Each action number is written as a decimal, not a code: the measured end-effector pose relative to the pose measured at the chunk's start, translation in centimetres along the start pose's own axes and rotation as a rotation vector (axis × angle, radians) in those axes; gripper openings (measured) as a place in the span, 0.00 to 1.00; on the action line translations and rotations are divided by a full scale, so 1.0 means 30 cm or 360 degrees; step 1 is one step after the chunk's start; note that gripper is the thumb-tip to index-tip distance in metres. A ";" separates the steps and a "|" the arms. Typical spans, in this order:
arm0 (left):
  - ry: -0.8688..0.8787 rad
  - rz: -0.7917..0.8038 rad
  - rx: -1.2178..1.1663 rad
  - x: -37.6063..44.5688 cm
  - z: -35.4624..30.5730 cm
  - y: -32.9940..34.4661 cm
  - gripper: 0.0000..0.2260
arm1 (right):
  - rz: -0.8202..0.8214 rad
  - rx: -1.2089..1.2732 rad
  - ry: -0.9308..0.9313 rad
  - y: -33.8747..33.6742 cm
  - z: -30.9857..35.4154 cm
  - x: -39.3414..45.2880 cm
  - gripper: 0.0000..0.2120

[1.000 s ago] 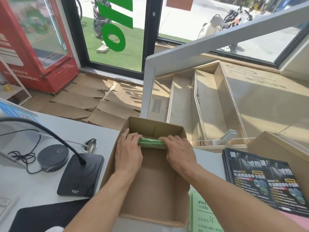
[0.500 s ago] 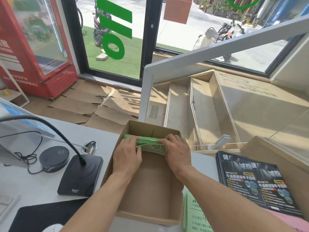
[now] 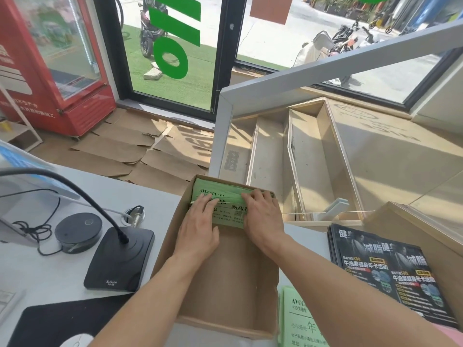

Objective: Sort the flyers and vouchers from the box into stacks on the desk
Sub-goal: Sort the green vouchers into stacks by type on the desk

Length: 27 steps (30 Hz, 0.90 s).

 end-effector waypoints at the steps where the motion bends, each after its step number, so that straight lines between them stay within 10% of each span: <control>1: -0.0002 -0.0004 0.0004 0.000 0.000 -0.001 0.30 | 0.0026 -0.0018 0.0001 -0.005 0.005 0.005 0.23; 8: 0.0012 -0.0108 0.0312 0.002 0.000 -0.030 0.33 | 0.0433 0.0085 -0.0165 0.015 0.078 -0.123 0.14; 13: 0.0088 -0.0223 0.0331 -0.008 -0.031 -0.097 0.14 | 0.0007 0.0124 -0.0192 -0.135 0.068 -0.161 0.19; 19: 0.0579 -0.0363 0.0195 -0.109 -0.301 -0.279 0.08 | -0.0476 0.0368 -0.0249 -0.489 -0.072 -0.368 0.16; 27: 0.1309 -0.0049 -0.0009 -0.461 -0.782 -0.142 0.06 | -0.0052 0.0725 0.0163 -0.529 -0.544 -0.846 0.13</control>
Point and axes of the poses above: each hand's wrist, its own x-axis towards the middle knuckle, its own y-axis out of the palm, z = x × y, the point moved 8 cm from there along x, towards the middle knuckle, and after that the axes turned 8 degrees about y, right-handed, at the moved point
